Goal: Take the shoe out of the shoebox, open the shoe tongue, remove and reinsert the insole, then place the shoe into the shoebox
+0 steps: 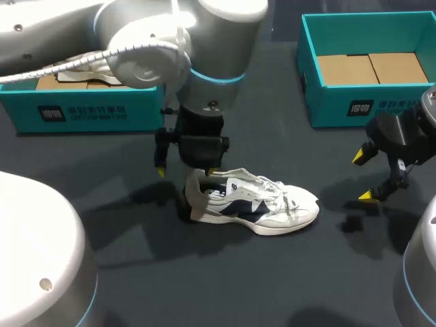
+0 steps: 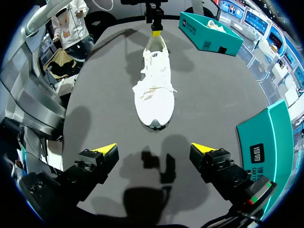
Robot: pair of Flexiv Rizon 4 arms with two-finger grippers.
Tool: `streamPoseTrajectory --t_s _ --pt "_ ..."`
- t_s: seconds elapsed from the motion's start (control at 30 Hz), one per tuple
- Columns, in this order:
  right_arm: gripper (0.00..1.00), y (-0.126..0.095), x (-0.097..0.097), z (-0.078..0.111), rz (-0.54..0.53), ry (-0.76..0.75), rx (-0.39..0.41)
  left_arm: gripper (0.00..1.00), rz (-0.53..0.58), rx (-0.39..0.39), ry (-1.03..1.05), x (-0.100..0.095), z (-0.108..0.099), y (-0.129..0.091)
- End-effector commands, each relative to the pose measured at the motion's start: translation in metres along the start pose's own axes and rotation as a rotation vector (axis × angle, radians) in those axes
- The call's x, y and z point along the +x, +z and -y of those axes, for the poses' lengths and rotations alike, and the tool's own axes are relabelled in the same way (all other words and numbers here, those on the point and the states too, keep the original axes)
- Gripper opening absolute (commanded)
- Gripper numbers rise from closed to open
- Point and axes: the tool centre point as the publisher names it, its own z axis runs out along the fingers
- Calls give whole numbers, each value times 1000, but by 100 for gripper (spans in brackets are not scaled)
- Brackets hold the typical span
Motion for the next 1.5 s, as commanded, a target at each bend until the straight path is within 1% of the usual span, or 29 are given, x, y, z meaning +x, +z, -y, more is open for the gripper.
streamPoseTrajectory --t_s 0.03,0.43,0.53,0.6,0.63,0.7,0.77,0.8,0.83,1.17,1.2,1.23,1.43,1.5 --pt "100 1 2 0 3 1 3 100 303 138 -101 48 -4 -12" --pt "100 1 2 0 3 1 3 100 303 138 -101 48 -4 -12" --pt "100 1 2 0 3 1 3 100 393 282 -291 52 -11 -4" --pt "100 1 2 0 3 1 3 100 465 348 -392 58 -14 0" --pt "100 1 2 0 3 1 3 100 493 393 -433 60 -16 1" --pt "100 1 2 0 3 1 3 100 563 450 -526 66 -18 3" --pt "100 1 2 0 3 1 3 100 592 501 -618 73 -23 7" --pt "100 1 2 0 3 1 3 100 582 500 -659 75 -26 8" --pt "100 1 2 0 3 1 3 100 548 470 -654 78 -28 9" --pt "100 1 2 0 3 1 3 100 548 470 -654 78 -28 9" --pt "100 1 2 0 3 1 3 100 567 510 -669 79 -26 11" --pt "100 1 2 0 3 1 3 100 588 527 -665 81 -25 16" --pt "100 1 2 0 3 1 3 100 738 699 -766 92 -22 54" --pt "100 1 2 0 3 1 3 100 788 772 -803 97 -20 63"
